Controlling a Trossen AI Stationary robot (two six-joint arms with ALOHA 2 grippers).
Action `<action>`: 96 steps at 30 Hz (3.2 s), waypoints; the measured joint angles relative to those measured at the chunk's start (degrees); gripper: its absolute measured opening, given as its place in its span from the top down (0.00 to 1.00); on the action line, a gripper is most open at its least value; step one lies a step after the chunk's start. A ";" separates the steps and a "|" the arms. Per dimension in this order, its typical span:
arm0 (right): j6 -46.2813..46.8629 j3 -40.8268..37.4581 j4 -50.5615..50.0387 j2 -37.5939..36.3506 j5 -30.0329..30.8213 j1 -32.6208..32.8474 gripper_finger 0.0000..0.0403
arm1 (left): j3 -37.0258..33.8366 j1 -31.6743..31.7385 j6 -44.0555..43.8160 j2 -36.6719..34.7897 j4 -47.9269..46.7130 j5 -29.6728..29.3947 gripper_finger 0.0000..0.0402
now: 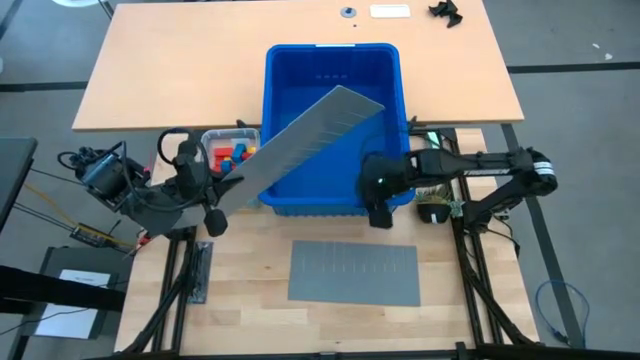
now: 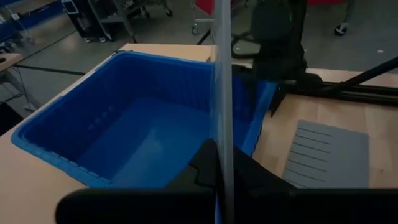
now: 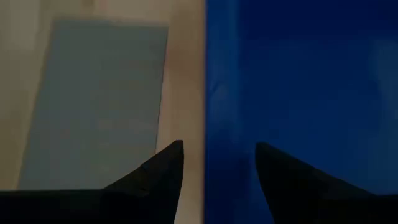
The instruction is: Sort Items/Unsort Items
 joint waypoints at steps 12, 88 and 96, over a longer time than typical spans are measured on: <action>-7.12 0.00 -0.26 7.10 3.29 -1.13 0.55 | -0.07 -0.02 -1.91 0.43 0.00 0.07 0.96; 8.96 6.00 26.38 7.55 8.41 -8.64 0.38 | 3.82 0.00 3.33 -1.70 -0.52 -23.34 0.96; 11.20 20.92 22.75 22.10 9.03 -8.50 0.37 | 3.80 0.00 3.27 -3.13 -1.58 -23.72 0.96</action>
